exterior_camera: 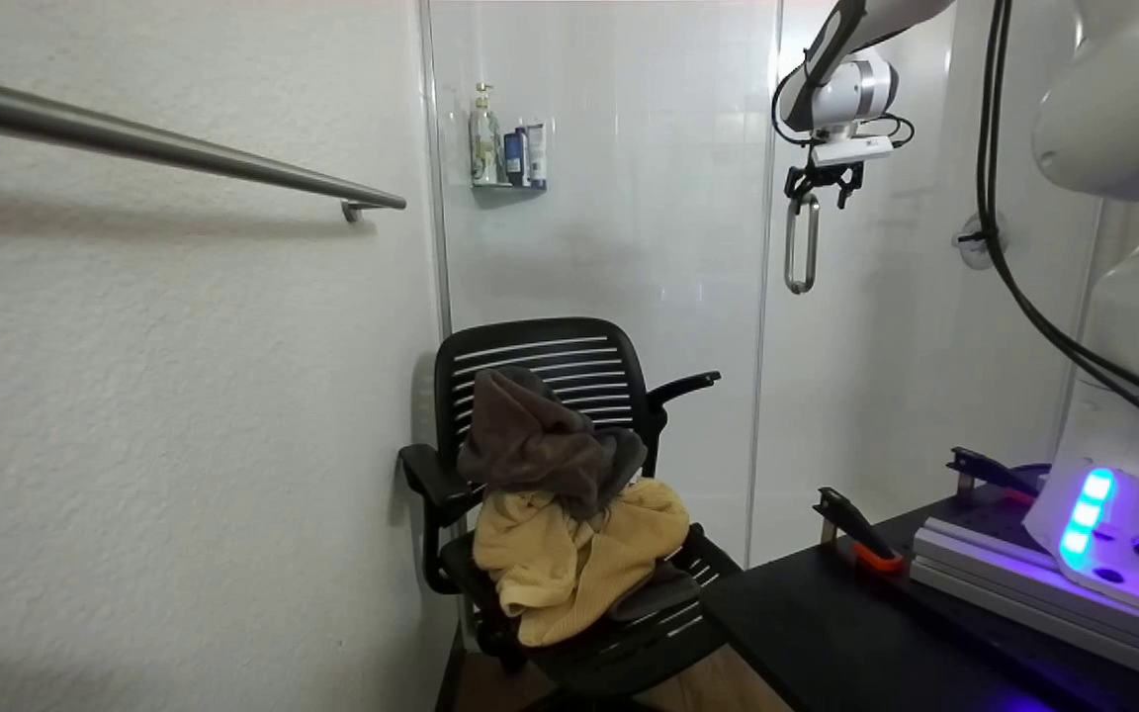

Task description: Open the shower door

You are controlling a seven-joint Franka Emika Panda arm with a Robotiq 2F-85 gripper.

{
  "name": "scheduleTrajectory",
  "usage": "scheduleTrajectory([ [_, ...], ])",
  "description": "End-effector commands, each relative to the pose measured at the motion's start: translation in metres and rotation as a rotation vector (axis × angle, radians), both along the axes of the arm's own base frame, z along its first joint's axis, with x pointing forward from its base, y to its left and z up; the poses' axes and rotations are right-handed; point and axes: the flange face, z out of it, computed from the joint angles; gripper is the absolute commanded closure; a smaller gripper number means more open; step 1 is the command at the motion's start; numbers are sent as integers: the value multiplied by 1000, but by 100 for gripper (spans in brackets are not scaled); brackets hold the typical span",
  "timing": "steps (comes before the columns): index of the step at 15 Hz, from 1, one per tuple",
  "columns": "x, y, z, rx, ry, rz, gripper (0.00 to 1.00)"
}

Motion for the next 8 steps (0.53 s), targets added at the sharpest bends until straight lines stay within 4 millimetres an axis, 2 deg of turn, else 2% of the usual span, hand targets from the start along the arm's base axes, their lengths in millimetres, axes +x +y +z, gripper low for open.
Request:
scheduleTrajectory([
  [1,0,0,0,-3,3,-2,26],
  [8,-1,4,3,7,-1,-41,76],
])
